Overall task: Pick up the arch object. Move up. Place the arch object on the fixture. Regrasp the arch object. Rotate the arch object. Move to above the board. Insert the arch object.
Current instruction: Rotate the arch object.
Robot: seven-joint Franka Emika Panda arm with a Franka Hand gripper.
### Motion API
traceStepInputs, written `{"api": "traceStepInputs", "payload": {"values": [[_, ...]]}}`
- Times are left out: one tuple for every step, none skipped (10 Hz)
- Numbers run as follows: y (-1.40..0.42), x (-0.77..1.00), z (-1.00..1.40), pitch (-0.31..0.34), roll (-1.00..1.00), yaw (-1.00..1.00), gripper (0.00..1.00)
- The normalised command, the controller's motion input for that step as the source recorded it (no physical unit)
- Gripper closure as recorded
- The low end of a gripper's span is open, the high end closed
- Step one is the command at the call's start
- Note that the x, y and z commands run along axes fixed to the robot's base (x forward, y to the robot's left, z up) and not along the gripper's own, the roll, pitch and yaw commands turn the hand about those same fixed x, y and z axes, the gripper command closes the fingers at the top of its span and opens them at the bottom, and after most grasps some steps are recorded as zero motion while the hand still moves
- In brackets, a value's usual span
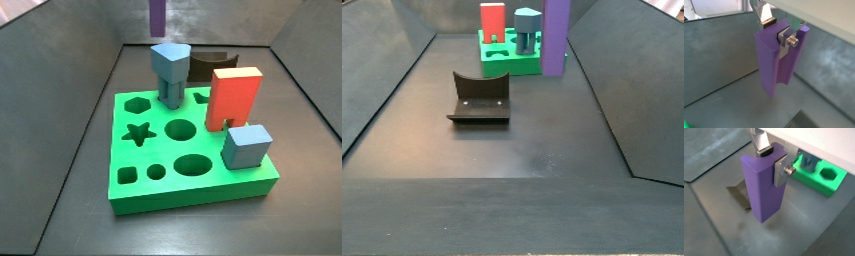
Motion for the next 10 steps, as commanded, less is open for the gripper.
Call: {"api": "traceStepInputs", "payload": {"values": [[0.01, -0.03, 0.00, -0.069, -0.83, -0.08, 1.00], [0.01, -0.02, 0.01, -0.059, -0.53, -0.04, 1.00], [0.00, -0.02, 0.00, -0.053, -0.29, -0.02, 1.00], [0.00, 0.00, -1.00, -0.049, -0.37, -0.20, 1.00], [0.00, 0.01, -1.00, -0.057, -0.30, -0.17, 1.00], [0.01, 0.02, -1.00, -0.047, -0.25, -0.13, 1.00], [0.01, 0.02, -1.00, -0.039, -0.19, -0.08, 1.00], [0.01, 0.02, -1.00, -0.050, -0.16, -0.06, 1.00], [0.02, 0.02, -1.00, -0.061, -0.16, -0.05, 1.00], [0.02, 0.01, -1.00, -0.077, -0.15, -0.04, 1.00]]}}
